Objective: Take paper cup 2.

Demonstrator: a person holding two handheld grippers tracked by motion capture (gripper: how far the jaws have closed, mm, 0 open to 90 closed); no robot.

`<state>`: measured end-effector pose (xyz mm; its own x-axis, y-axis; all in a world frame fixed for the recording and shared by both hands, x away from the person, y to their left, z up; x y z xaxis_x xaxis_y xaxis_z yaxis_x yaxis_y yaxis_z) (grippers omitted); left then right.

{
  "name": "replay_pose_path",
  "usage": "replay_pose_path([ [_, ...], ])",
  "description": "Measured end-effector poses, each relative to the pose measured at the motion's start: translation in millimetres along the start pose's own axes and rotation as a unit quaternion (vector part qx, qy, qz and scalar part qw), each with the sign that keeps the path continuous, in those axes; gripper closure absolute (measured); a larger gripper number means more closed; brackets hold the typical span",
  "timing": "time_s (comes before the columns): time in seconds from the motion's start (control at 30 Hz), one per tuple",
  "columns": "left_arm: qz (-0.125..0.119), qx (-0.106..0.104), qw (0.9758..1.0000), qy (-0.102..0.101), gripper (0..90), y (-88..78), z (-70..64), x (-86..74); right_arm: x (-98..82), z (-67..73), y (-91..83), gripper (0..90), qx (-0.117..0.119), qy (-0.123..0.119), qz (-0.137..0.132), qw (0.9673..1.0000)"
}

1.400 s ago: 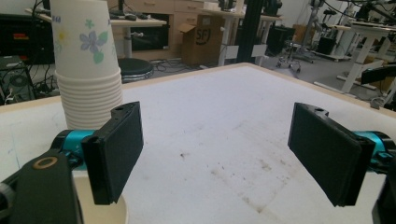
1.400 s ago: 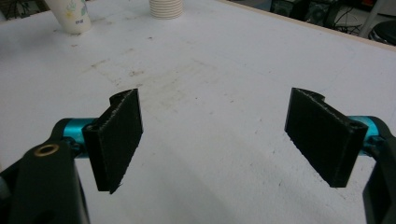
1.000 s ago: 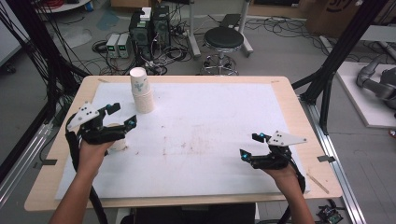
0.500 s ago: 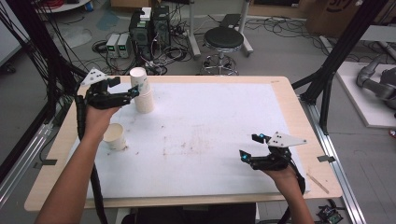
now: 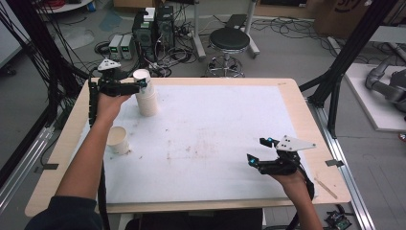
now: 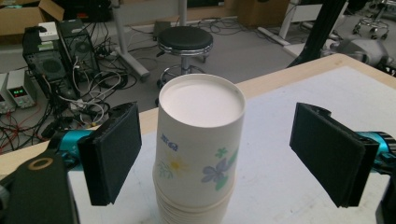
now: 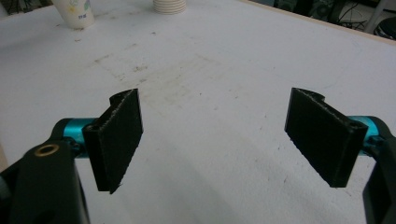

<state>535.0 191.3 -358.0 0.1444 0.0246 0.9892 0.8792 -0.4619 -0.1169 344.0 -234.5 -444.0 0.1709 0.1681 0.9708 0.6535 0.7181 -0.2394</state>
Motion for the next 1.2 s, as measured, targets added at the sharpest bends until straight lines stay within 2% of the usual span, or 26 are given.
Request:
replay_pose_path([
  [0.13,0.015,0.004,0.9998,-0.008,16.7,9.5,4.8,-10.8,-0.5,0.0,-0.7,19.4,0.001,-0.001,0.000,1.0000],
  [0.3,0.007,-0.001,0.9998,-0.017,16.9,21.2,6.3,-17.0,-1.7,0.5,-0.9,19.4,0.000,0.001,0.003,1.0000],
  [0.53,0.008,0.016,0.9994,-0.030,19.7,33.3,12.9,-27.7,-2.9,-2.1,-2.7,19.4,-0.004,0.001,0.003,1.0000],
  [0.6,0.002,0.015,0.9994,-0.030,20.9,34.1,13.7,-27.3,-3.7,-3.7,-3.7,19.4,-0.005,0.002,0.004,1.0000],
  [0.73,-0.003,0.005,0.9996,-0.028,29.7,34.7,11.8,-26.7,-4.5,-4.7,-4.8,19.5,-0.007,0.004,0.004,1.0000],
  [0.9,-0.006,0.002,0.9998,-0.019,31.0,33.0,11.3,-24.3,-4.9,-4.3,-4.9,19.4,-0.007,0.004,0.005,1.0000],
  [1.2,-0.036,-0.003,0.9993,-0.010,31.7,24.8,9.2,-10.1,-5.3,-2.4,-2.9,19.5,-0.004,0.005,0.008,0.9999],
])
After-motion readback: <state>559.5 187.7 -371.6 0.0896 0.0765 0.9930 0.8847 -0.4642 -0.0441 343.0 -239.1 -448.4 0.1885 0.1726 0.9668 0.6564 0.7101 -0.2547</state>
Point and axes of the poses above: each handheld gripper's, and its own axes: y roughly forward along the jaws, x roughly out of its top, z roughly to its left, the point moved 9 cm from there along y, roughly forward along the jaws, and after that the axes turned 14 degrees about -z, right-handed, at the moved point
